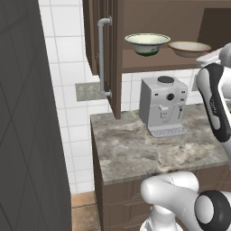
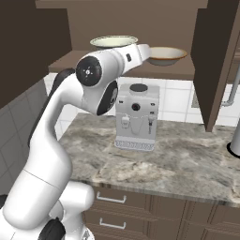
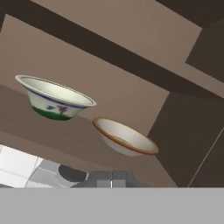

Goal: Move the bowls from the cabinet to the plates on the dining table.

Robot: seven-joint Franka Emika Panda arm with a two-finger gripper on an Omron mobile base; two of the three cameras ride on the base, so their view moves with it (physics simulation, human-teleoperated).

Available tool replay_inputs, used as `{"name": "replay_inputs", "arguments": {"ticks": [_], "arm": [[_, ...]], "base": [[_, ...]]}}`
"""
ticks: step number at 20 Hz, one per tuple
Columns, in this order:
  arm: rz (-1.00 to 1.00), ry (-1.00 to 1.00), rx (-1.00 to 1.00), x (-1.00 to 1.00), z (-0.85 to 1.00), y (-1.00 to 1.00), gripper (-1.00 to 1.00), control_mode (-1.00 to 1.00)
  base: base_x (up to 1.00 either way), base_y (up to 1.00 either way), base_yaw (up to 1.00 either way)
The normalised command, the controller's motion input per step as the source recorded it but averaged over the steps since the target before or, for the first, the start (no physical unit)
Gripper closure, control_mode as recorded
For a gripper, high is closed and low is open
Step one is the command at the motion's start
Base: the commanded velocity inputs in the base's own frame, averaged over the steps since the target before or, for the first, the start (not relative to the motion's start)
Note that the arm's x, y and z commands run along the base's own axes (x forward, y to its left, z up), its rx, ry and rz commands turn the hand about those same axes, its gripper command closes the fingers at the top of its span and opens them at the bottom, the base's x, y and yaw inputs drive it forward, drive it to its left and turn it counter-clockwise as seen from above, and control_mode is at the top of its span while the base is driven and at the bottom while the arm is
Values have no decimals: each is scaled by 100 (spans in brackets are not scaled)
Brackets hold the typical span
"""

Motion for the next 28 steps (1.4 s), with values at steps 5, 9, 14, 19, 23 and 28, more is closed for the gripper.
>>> {"name": "replay_inputs", "arguments": {"ticks": [5, 9, 14, 19, 23, 28], "arm": [[17, 3, 0, 12, 7, 49, -100, -100], [9, 16, -2, 12, 9, 40, -100, -100], [0, 26, -5, 7, 8, 19, -100, -100], [0, 16, -3, 12, 4, 17, -100, -100], [0, 7, -3, 20, -2, 21, -100, -100], [0, 0, -5, 15, -20, 23, -100, -100]], "base": [[0, 0, 0], [0, 0, 0], [0, 0, 0], [0, 0, 0], [0, 0, 0], [0, 0, 0]]}}
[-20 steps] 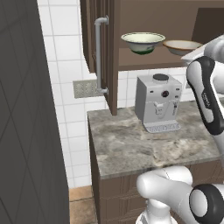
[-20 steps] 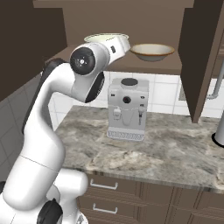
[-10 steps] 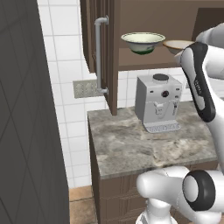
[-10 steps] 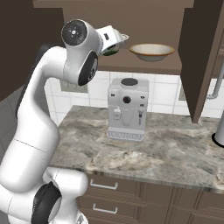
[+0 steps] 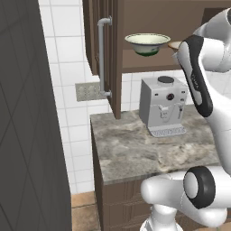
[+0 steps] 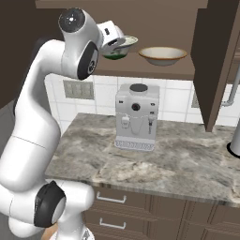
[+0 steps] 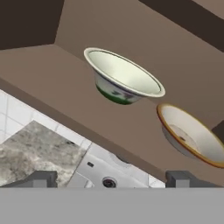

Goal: Move the bowls from the cabinet to the plates on the dining table.

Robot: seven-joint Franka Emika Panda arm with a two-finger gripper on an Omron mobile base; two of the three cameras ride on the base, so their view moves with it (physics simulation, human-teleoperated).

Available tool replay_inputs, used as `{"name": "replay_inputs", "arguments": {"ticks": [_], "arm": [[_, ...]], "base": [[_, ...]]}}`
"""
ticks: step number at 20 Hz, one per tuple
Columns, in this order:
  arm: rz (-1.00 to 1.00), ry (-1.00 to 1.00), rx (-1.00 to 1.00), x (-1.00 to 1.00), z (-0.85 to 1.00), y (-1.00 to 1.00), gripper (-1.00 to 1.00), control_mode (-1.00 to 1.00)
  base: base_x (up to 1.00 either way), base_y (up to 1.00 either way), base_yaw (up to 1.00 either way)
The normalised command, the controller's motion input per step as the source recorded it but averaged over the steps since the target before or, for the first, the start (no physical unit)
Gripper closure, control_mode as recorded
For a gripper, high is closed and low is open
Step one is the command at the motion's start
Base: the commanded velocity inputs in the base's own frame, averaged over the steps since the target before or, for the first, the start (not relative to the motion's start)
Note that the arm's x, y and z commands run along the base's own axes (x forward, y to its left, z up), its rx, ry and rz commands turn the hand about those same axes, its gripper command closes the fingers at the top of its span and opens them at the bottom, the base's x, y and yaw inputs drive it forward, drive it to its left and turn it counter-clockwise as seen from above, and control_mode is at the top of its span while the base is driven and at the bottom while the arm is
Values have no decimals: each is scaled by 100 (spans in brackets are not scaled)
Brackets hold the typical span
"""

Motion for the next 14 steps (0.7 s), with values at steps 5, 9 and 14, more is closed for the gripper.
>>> {"name": "replay_inputs", "arguments": {"ticks": [5, 9, 14], "arm": [[0, -5, -5, 13, -13, 33, -100, -100], [0, -2, -5, 16, -7, 38, -100, -100], [0, 0, -4, 21, 0, 38, -100, -100]], "base": [[0, 0, 0], [0, 0, 0], [0, 0, 0]]}}
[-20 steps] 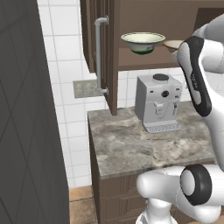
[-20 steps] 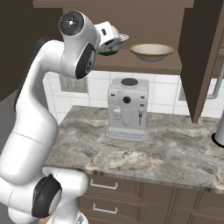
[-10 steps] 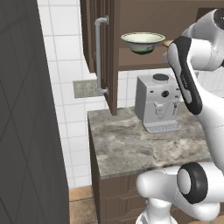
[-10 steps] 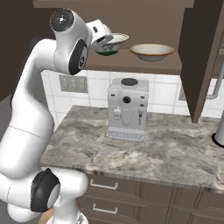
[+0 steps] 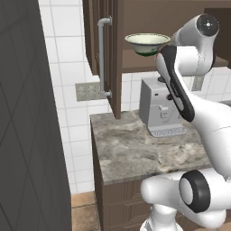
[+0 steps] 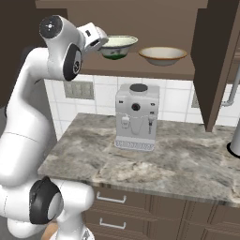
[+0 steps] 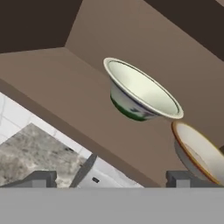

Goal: Move the bowls from the cabinet to the plates on the dining table.

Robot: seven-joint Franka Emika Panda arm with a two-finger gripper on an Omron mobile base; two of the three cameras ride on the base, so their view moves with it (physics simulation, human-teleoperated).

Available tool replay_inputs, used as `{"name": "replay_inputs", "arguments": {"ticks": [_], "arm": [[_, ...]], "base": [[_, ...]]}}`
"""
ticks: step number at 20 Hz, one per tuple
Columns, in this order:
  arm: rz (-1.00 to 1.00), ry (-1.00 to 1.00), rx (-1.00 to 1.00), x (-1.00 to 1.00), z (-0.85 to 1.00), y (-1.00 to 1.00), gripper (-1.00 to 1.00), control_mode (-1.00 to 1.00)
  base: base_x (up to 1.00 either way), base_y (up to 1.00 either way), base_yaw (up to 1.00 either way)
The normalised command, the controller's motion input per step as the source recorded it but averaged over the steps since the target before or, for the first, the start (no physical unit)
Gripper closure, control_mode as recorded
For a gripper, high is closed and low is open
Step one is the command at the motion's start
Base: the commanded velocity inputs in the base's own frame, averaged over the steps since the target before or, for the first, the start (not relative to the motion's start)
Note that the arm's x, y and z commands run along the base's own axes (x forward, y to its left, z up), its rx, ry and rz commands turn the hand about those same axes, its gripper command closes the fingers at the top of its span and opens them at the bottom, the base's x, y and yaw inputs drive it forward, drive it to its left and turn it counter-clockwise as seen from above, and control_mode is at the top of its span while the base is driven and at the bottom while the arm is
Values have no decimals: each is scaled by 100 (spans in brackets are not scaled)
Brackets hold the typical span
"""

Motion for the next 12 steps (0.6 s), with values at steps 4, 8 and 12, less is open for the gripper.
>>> {"name": "replay_inputs", "arguments": {"ticks": [4, 8, 12], "arm": [[0, 0, -4, 23, 0, 27, -100, -100], [0, 2, -5, 30, 0, 16, -100, -100], [0, 1, -5, 31, 0, 16, -100, -100]], "base": [[0, 0, 0], [0, 0, 0], [0, 0, 0]]}}
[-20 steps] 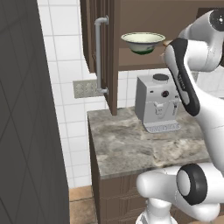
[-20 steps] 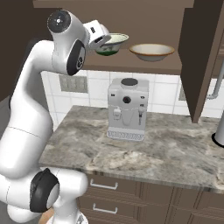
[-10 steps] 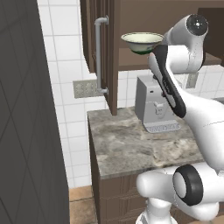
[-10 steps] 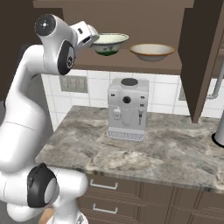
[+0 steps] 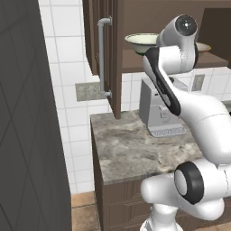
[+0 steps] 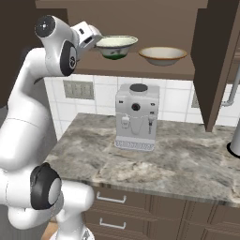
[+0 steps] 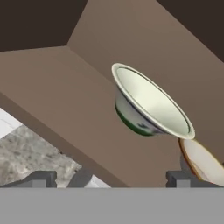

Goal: Move the bowls from the cabinet to the plates on the dining table.

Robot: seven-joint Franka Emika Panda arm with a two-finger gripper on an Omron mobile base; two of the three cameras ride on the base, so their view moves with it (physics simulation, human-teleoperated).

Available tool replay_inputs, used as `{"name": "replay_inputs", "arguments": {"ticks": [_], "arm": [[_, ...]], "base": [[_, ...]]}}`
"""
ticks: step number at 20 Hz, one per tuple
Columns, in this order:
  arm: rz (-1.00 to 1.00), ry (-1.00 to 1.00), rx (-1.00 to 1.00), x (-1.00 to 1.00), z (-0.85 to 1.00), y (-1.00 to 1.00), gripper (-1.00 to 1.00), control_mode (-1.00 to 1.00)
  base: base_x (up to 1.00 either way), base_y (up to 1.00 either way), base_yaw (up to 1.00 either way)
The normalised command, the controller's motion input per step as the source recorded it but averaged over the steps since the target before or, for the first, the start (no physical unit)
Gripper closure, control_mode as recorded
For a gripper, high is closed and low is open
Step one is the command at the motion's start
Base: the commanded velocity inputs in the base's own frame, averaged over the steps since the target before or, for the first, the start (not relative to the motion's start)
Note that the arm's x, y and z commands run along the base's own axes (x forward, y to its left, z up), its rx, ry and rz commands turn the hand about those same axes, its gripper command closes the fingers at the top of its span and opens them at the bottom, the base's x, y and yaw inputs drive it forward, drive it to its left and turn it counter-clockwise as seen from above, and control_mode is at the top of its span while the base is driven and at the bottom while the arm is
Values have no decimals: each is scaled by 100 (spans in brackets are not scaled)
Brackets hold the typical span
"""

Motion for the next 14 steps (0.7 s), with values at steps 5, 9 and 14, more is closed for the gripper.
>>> {"name": "replay_inputs", "arguments": {"ticks": [5, 9, 14], "arm": [[0, 2, -5, 32, 0, 16, -100, -100], [0, 2, -5, 36, 0, 12, -100, -100], [0, 2, -5, 37, 0, 8, -100, -100]], "base": [[0, 0, 0], [0, 0, 0], [0, 0, 0]]}}
